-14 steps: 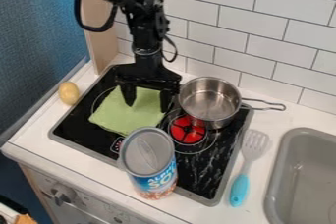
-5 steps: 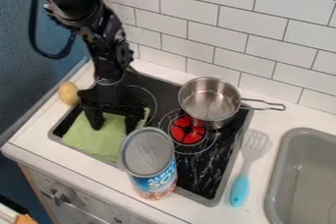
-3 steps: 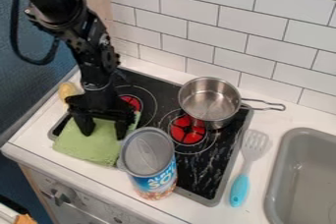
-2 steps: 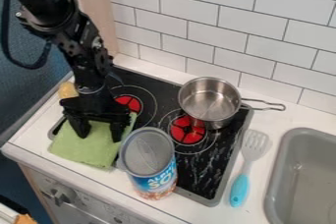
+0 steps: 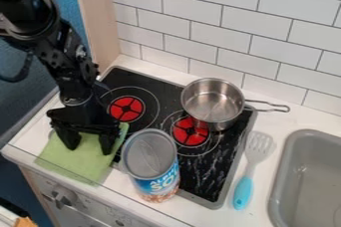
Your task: Move the green cloth to the bottom side of the left burner
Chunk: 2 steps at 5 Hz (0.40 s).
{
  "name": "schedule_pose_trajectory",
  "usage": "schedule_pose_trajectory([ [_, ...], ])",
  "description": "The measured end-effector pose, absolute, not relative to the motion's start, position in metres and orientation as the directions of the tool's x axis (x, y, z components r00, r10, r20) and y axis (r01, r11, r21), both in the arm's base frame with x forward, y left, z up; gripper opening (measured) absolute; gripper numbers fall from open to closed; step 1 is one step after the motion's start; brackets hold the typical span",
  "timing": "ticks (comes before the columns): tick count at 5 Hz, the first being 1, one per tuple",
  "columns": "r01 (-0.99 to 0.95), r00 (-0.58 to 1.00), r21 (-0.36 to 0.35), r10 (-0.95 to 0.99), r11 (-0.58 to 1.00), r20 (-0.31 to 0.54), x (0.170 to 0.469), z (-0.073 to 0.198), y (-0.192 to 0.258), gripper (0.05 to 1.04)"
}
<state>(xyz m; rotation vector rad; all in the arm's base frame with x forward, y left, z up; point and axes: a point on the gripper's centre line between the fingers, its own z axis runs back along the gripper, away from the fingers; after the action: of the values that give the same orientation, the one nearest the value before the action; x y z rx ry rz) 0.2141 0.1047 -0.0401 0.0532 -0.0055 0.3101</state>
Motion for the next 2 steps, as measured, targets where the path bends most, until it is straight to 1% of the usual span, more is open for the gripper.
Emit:
schedule_pose_trajectory([
  [1, -0.295, 0.955, 0.063, 0.296, 0.953, 0.0, 0.2136, -0.0377, 0.1035, 0.999],
  [2, -0.288, 0.957, 0.083, 0.289, 0.954, 0.004, 0.2184, -0.0288, 0.1017, 0.997],
])
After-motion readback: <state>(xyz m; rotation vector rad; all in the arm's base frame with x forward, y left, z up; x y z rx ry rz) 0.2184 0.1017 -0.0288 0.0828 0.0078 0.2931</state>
